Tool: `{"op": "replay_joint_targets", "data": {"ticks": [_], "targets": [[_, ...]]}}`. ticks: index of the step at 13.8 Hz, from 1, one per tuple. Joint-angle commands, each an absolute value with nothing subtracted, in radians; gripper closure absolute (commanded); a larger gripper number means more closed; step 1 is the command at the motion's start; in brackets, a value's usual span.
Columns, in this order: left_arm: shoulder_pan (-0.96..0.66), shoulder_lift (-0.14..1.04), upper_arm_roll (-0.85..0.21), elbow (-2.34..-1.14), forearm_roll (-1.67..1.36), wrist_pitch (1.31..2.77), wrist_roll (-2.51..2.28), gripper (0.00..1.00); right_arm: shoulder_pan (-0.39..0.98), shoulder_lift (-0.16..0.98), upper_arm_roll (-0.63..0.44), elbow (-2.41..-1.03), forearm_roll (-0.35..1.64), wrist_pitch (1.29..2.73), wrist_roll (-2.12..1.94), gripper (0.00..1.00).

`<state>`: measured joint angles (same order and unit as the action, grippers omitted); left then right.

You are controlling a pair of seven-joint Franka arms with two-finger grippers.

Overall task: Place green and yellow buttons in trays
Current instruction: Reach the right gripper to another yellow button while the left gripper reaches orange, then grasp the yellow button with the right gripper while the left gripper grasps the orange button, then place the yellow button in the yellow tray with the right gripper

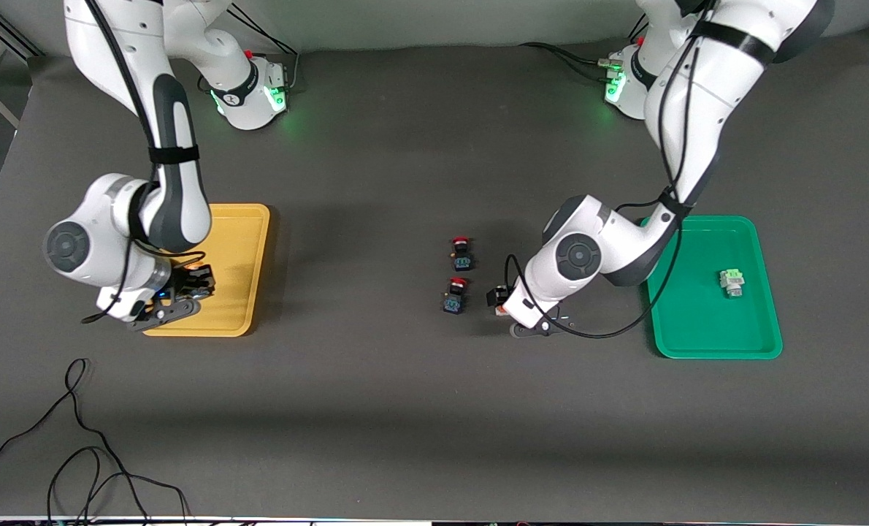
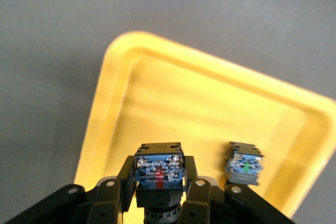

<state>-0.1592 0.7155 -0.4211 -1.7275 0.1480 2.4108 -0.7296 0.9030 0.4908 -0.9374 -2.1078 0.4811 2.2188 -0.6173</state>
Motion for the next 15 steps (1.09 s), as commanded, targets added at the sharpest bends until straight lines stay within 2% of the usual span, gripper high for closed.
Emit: {"op": "replay_joint_targets", "data": {"ticks": [1,2,3,4,5,6,8,9,10,11,13,15], "targets": [[-0.206,0.719,-0.383,-1.698,0.169,2.408,-0.779,0.05,0.927,0.561,-0.940,-2.126,0.590,2.247,-0.690,0.88],[-0.206,0.726,-0.383,-1.698,0.169,2.408,-0.779,0.05,0.922,0.572,-0.928,-2.126,0.616,2.246,-0.705,0.87],[-0.206,0.730,-0.383,-1.698,0.169,2.408,-0.781,0.05,0.919,0.587,-0.922,-2.126,0.624,2.246,-0.706,0.82],[-0.206,0.736,-0.383,-1.697,0.167,2.410,-0.781,0.05,0.917,0.600,-0.919,-2.126,0.643,2.246,-0.704,0.60],[-0.210,0.741,-0.383,-1.697,0.167,2.410,-0.782,0.05,0.919,0.609,-0.917,-2.123,0.675,2.241,-0.704,0.21],[-0.221,0.745,-0.382,-1.694,0.167,2.410,-0.782,0.05,0.919,0.612,-0.917,-2.120,0.681,2.237,-0.704,0.01],[-0.235,0.755,-0.370,-1.689,0.167,2.419,-0.782,0.07,0.920,0.595,-0.919,-2.109,0.681,2.230,-0.687,0.00],[-0.242,0.759,-0.361,-1.689,0.167,2.428,-0.787,0.11,0.922,0.583,-0.925,-2.094,0.681,2.202,-0.686,0.00],[-0.256,0.761,-0.350,-1.689,0.169,2.433,-0.795,0.58,0.922,0.583,-0.934,-2.054,0.675,2.148,-0.677,0.00],[-0.264,0.761,-0.344,-1.687,0.167,2.433,-0.807,1.00,0.930,0.583,-0.957,-2.024,0.666,2.107,-0.646,0.00],[-0.265,0.759,-0.344,-1.660,0.169,2.412,-0.851,1.00,0.939,0.578,-0.989,-1.952,0.606,2.022,-0.589,0.00],[-0.265,0.756,-0.342,-1.641,0.170,2.392,-0.854,1.00,0.940,0.562,-1.018,-1.828,0.524,1.849,-0.491,0.00]]}}
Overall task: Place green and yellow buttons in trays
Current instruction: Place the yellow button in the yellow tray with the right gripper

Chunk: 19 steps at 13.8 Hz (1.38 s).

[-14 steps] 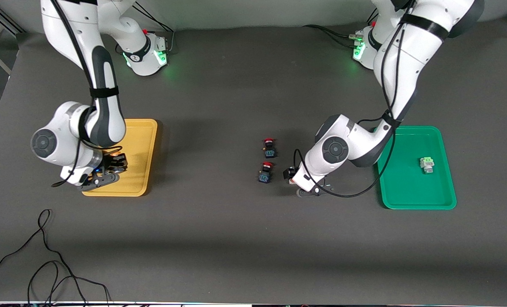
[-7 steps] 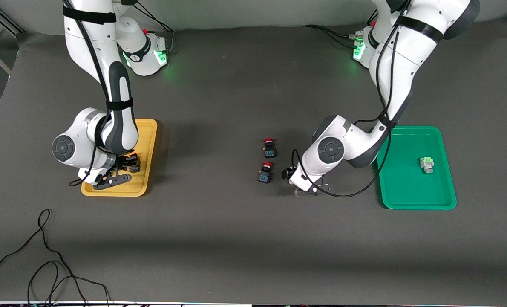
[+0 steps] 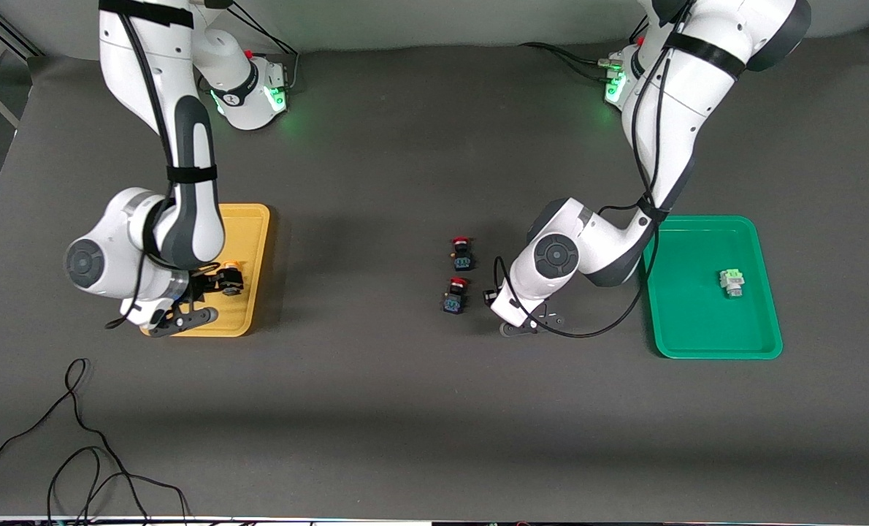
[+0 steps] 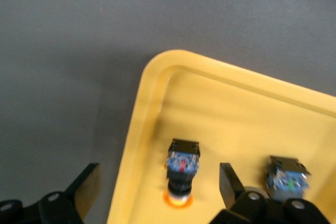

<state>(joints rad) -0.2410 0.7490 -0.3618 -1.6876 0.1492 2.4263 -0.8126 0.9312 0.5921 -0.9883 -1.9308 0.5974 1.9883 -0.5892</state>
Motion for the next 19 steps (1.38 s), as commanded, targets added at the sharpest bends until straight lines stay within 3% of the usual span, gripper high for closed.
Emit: {"op": "replay_joint_targets", "data": {"ticks": [1,3,5,9,11,14,17,19], "targets": [[-0.265,0.753,-0.342,-1.641,0.172,2.385,-0.854,1.00,0.940,0.549,-1.035,-1.769,0.503,1.773,-0.462,0.00],[-0.258,0.730,-0.342,-1.631,0.192,2.314,-0.850,1.00,0.942,0.538,-1.072,-1.679,0.485,1.657,-0.425,0.00],[-0.247,0.662,-0.344,-1.597,0.212,2.145,-0.839,1.00,0.953,0.522,-1.101,-1.602,0.453,1.582,-0.385,0.00],[-0.131,0.519,-0.345,-1.588,0.209,1.847,-0.550,1.00,0.970,0.341,-1.047,-1.582,0.287,1.572,-0.191,0.00],[-0.037,0.454,-0.347,-1.600,0.207,1.775,-0.371,1.00,0.864,0.218,-0.892,-1.586,0.166,1.572,-0.094,0.00],[0.102,0.391,-0.345,-1.662,0.206,1.733,-0.134,1.00,0.532,0.095,-0.527,-1.595,0.048,1.572,-0.045,0.00],[0.268,0.382,-0.347,-1.796,0.204,1.857,0.055,1.00,0.263,0.042,-0.283,-1.604,0.021,1.565,-0.046,0.00],[0.336,0.380,-0.347,-1.946,0.203,2.044,0.061,1.00,0.091,0.006,-0.131,-1.632,0.011,1.565,-0.046,0.00]]}}
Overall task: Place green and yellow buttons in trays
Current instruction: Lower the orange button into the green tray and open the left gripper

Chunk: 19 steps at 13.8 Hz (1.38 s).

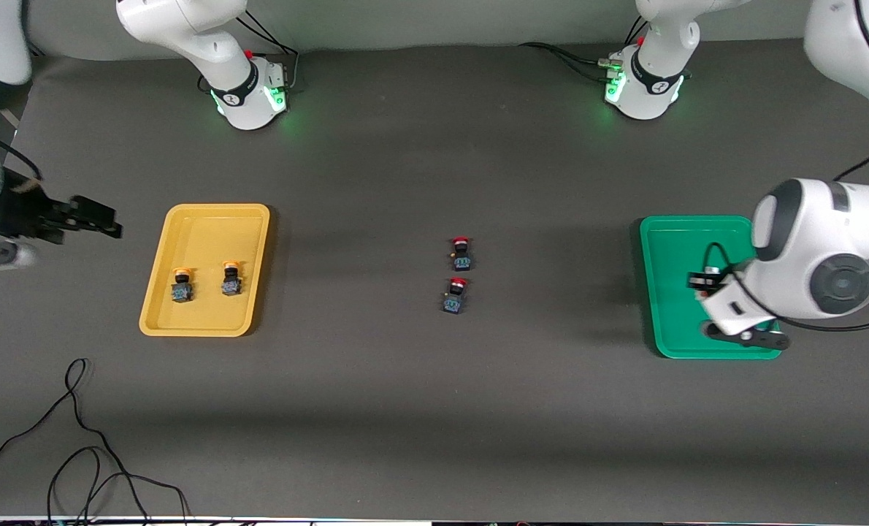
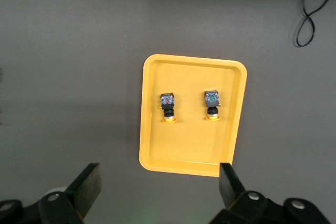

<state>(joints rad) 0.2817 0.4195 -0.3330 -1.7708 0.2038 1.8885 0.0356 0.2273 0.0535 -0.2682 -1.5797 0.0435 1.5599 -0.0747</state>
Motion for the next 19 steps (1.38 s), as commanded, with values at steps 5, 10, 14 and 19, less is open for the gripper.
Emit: {"op": "replay_joint_targets", "data": {"ticks": [5,10,14,19], "targets": [[0.368,0.406,-0.344,-2.120,0.202,2.327,0.058,1.00,-0.118,-0.037,0.051,-1.674,-0.002,1.568,-0.041,0.00],[0.367,0.423,-0.344,-2.112,0.202,2.332,0.044,0.38,-0.118,-0.028,0.051,-1.663,-0.002,1.568,-0.031,0.00],[0.368,0.422,-0.344,-2.109,0.202,2.326,0.043,0.00,-0.118,-0.028,0.051,-1.661,-0.003,1.568,-0.026,0.00],[0.354,0.270,-0.351,-1.984,0.196,2.084,0.019,0.00,-0.118,-0.022,0.052,-1.654,-0.012,1.572,-0.028,0.00]]}}
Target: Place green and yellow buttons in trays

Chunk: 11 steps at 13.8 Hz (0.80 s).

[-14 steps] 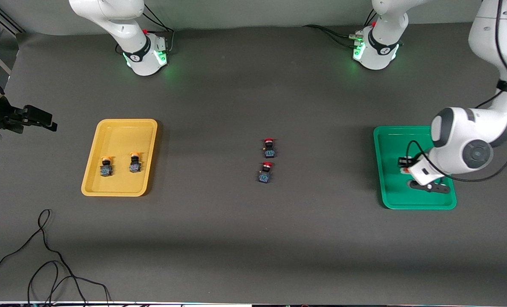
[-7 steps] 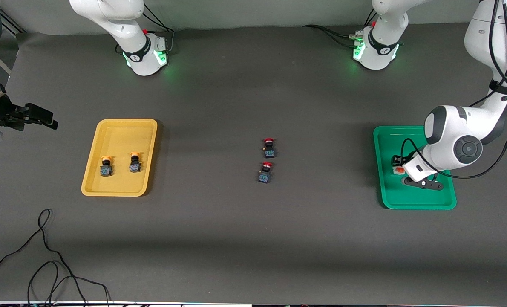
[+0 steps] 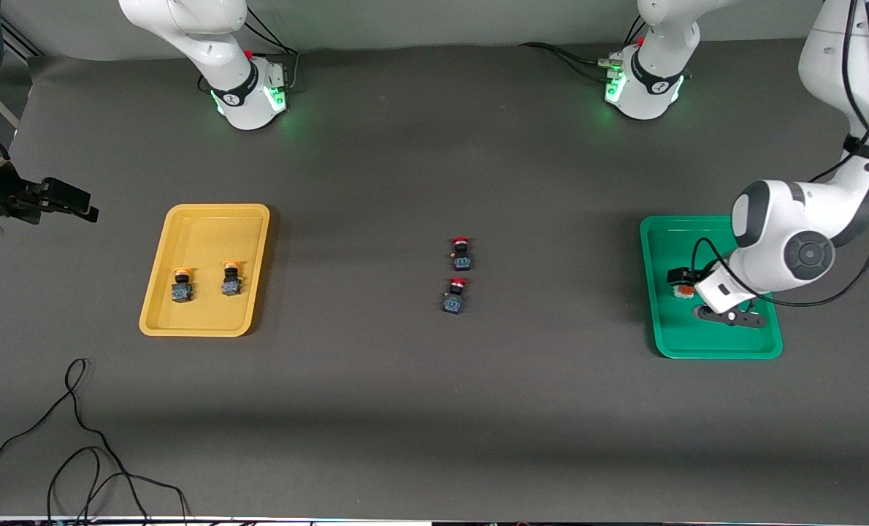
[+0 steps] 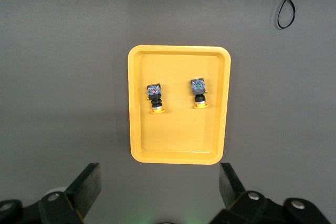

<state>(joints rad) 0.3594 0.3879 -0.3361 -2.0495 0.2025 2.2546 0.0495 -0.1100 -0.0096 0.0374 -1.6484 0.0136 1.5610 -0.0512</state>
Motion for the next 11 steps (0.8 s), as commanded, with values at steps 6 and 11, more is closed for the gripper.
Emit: {"op": "replay_joint_targets", "data": {"ticks": [6,11], "targets": [[0.330,0.238,-0.443,-1.380,0.193,1.395,-0.002,0.00,-0.120,-0.017,0.052,-1.638,-0.021,1.568,-0.026,0.00],[0.330,0.238,-0.469,-1.247,0.192,1.267,0.002,0.00,-0.120,-0.002,0.052,-1.618,-0.021,1.566,-0.025,0.00]]}}
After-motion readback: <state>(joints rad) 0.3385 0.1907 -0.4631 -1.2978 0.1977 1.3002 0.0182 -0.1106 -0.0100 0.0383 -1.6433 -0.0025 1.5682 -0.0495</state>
